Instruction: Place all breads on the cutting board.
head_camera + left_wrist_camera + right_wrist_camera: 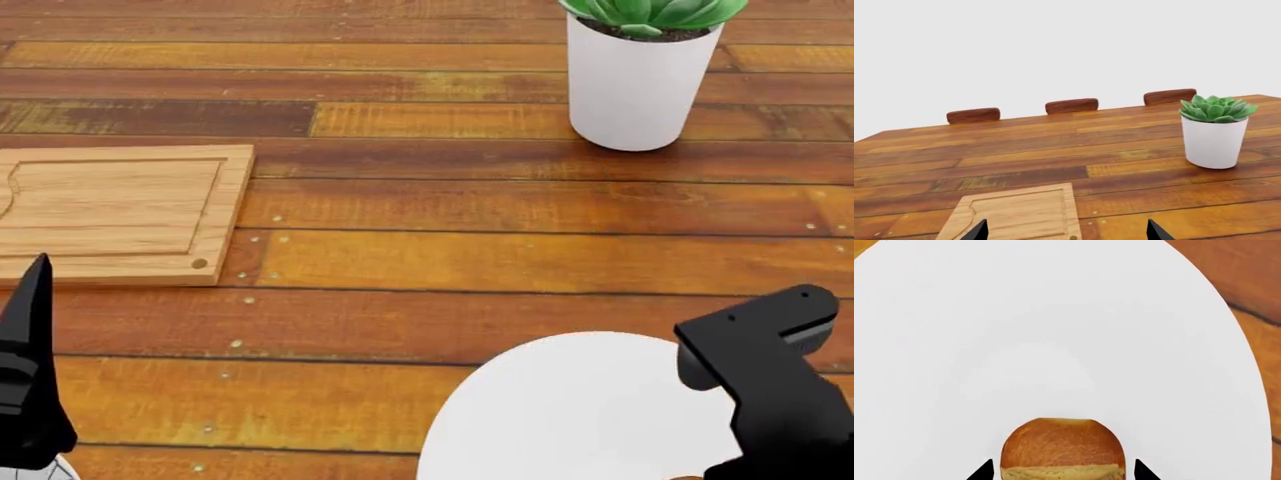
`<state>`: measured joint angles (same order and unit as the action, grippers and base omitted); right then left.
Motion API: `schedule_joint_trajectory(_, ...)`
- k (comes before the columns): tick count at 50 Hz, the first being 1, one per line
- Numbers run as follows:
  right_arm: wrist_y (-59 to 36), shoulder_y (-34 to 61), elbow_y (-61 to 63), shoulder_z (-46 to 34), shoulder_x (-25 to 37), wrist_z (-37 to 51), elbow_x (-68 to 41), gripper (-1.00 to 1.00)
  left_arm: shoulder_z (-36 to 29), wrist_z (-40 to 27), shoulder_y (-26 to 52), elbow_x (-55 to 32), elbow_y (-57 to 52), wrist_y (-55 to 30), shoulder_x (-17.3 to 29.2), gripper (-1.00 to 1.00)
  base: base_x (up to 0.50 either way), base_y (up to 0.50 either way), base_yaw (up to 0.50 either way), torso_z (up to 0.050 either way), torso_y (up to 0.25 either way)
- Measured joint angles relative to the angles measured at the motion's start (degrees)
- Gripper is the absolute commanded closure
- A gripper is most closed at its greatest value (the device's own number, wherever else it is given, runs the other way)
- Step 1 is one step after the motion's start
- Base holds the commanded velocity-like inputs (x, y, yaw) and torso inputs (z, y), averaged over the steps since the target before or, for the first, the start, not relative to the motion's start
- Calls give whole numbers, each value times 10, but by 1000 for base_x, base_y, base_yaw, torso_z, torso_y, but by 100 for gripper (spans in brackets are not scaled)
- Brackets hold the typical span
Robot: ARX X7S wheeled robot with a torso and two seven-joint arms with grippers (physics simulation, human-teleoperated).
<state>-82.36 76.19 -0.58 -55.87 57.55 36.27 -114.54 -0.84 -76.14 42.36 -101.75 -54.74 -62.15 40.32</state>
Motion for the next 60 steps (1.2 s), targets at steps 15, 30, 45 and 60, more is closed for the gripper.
schedule_joint_trajectory(15,7,-11,-3,-7,-3,-22,24,-100,-2,4,-6,10,1,0,-1,-100,0,0,0,0,0)
schedule_joint_trajectory(30,6,2,12,-11,4,-24,9,100,-6,6,-7,15,1,1,0,-100,0,0,0,0,0)
schedule_joint_trajectory(45,-5,110,43,-13,39,42,-109,100,-27,-7,24,-13,10,0,12,-100,0,0,0,0,0)
schedule_joint_trajectory(60,-26,202,22,-20,27,65,-153,100,-136,8,233,-125,132,-87,58,-100,0,0,0,0,0)
